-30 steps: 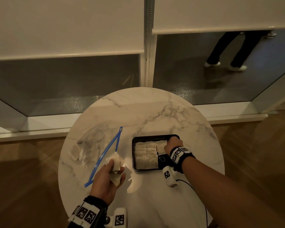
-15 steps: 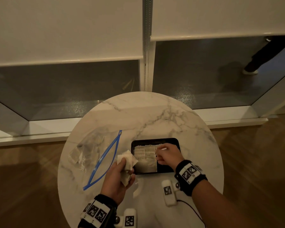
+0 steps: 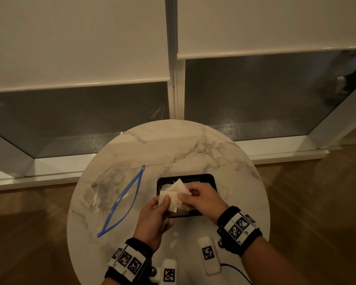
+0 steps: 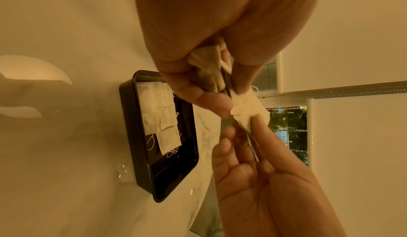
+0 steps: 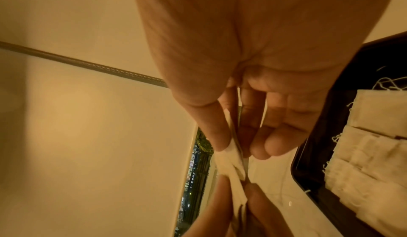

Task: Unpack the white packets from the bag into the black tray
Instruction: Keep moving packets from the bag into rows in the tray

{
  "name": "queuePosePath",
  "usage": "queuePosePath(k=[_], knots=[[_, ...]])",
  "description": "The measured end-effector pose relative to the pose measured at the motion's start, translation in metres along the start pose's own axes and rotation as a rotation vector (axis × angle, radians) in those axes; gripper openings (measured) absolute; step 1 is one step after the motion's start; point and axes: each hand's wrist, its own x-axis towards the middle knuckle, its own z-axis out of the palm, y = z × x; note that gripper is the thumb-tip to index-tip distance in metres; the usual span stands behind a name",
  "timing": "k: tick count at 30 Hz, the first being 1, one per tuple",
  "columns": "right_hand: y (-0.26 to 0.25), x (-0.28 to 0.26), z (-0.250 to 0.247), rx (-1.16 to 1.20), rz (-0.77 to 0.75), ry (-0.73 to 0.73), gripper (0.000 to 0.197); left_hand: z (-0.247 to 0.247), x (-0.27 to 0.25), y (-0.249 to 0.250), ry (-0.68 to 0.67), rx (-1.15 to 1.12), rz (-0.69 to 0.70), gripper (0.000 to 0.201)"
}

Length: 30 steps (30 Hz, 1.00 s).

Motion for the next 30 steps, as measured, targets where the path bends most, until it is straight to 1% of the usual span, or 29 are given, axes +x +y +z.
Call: queuePosePath(k=[2,5,9,11,13,15,18,23,27,30], knots=[[-0.002,-0.002,-0.003,0.040,-0.003,0.033,0.018,0.001,-0.001,0.002,0.015,-0.013,-0.006,0.030],[-0.003,-0.004,-0.011,0.074,0.003,0.110,0.015,-0.001,-0.002,0.004,0.053,-0.113,-0.034,0.029],[-0.003,-0.004,-0.023,0.067,0.007,0.155,0.016,-0.012,-0.002,0.008,0.107,-0.263,-0.078,0.027],[0.001,-0.002,-0.030,0.026,0.017,0.209,0.016,-0.017,-0.004,0.011,0.145,-0.336,-0.111,0.022],[0.009,0.001,-0.037,-0.037,0.042,0.282,0.013,-0.023,-0.005,0.013,0.179,-0.416,-0.146,0.021],[0.019,0.006,-0.043,-0.083,0.094,0.352,0.009,-0.029,-0.007,0.015,0.183,-0.478,-0.168,0.026],[0.037,0.019,-0.047,-0.119,0.195,0.425,0.010,-0.040,-0.009,0.014,0.174,-0.516,-0.170,0.035],[0.063,0.052,-0.048,-0.212,0.327,0.481,0.010,-0.051,-0.013,0.013,0.181,-0.523,-0.122,0.036],[0.089,0.083,-0.050,-0.283,0.406,0.446,0.009,-0.069,-0.006,0.015,0.190,-0.521,-0.138,0.036],[0.124,0.115,-0.056,-0.390,0.438,0.425,0.013,-0.081,-0.004,0.018,0.208,-0.520,-0.151,0.031]])
